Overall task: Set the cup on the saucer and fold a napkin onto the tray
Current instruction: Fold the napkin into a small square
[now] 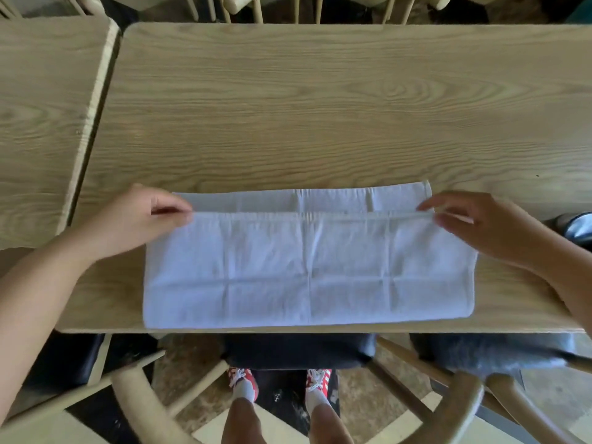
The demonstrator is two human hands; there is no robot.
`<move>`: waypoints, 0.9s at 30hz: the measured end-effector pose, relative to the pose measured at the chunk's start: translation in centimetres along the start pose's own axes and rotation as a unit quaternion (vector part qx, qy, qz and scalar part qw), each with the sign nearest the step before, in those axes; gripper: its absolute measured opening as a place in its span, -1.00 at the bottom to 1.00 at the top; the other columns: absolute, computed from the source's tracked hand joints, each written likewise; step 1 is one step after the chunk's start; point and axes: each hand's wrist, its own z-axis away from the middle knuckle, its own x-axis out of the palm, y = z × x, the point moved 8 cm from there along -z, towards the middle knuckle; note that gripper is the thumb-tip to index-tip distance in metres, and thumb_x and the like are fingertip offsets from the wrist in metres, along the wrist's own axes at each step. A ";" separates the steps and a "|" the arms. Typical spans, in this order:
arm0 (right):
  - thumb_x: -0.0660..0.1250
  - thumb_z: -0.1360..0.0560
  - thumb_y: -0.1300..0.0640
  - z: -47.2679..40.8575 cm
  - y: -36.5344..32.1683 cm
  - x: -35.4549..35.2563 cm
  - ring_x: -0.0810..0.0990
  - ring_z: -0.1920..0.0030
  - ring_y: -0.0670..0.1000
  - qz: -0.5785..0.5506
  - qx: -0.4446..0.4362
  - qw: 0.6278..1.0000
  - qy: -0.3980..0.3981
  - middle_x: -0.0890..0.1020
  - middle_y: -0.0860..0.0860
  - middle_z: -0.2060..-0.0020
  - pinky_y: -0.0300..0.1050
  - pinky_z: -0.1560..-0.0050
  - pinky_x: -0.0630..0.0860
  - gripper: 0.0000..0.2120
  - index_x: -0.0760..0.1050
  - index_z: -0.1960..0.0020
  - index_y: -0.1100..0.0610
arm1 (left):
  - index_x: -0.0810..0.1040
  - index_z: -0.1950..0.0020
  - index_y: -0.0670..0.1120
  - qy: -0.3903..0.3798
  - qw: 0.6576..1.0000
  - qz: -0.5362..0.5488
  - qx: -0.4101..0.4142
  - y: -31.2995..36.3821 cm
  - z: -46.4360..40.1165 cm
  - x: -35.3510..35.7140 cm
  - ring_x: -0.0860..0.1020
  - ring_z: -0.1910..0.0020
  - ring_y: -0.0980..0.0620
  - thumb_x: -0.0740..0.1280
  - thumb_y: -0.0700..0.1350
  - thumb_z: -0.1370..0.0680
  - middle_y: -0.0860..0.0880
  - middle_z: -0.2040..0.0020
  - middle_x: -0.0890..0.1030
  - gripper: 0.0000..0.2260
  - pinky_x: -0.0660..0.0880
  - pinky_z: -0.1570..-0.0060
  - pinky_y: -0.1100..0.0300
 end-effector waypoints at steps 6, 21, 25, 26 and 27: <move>0.32 -0.46 0.21 -5.4 0.1 0.9 0.53 0.13 0.05 0.099 -0.022 0.989 0.106 0.66 0.08 0.06 -0.07 0.07 0.40 -0.90 0.57 0.04 0.13 | 0.63 0.11 -0.20 0.154 0.987 -0.044 -0.003 -3.0 -3.5 -0.3 0.50 0.27 0.36 0.36 -0.31 -0.48 -0.06 0.21 0.61 -0.93 0.36 0.18 0.44; 0.30 -0.48 0.20 -7.8 0.4 1.4 0.56 0.00 0.18 0.107 -0.034 0.983 0.146 0.64 0.11 0.10 0.10 -0.06 0.45 -0.91 0.55 0.04 0.17 | 0.65 0.16 -0.22 0.155 0.980 -0.116 0.039 -2.9 -4.6 -0.3 0.48 0.18 0.43 0.36 -0.35 -0.45 -0.08 0.14 0.61 -0.91 0.25 0.16 0.67; 0.32 -0.45 0.17 -7.5 0.9 0.9 0.57 0.06 0.13 0.142 -0.020 0.980 0.138 0.61 0.02 0.19 0.04 -0.06 0.32 -0.97 0.53 0.13 0.07 | 0.64 0.19 -0.20 0.172 0.978 -0.117 0.029 -3.0 -4.4 -0.5 0.44 0.21 0.51 0.37 -0.34 -0.42 -0.05 0.20 0.59 -0.91 0.25 0.23 0.65; 0.33 -0.45 0.16 -7.5 1.0 1.1 0.56 0.04 0.13 0.169 -0.017 0.977 0.128 0.56 -0.01 0.21 0.04 -0.07 0.30 -0.98 0.54 0.15 0.06 | 0.64 0.19 -0.20 0.178 0.976 -0.119 0.030 -3.1 -4.3 -0.4 0.45 0.21 0.49 0.38 -0.34 -0.42 -0.06 0.21 0.59 -0.92 0.27 0.23 0.63; 0.34 -0.45 0.15 -7.5 1.2 1.3 0.53 0.02 0.13 0.189 -0.012 0.975 0.113 0.50 -0.04 0.21 0.05 -0.08 0.29 -0.98 0.55 0.16 0.07 | 0.63 0.18 -0.20 0.182 0.975 -0.121 0.033 -3.1 -4.3 -0.3 0.46 0.21 0.46 0.39 -0.33 -0.41 -0.06 0.20 0.59 -0.93 0.28 0.22 0.60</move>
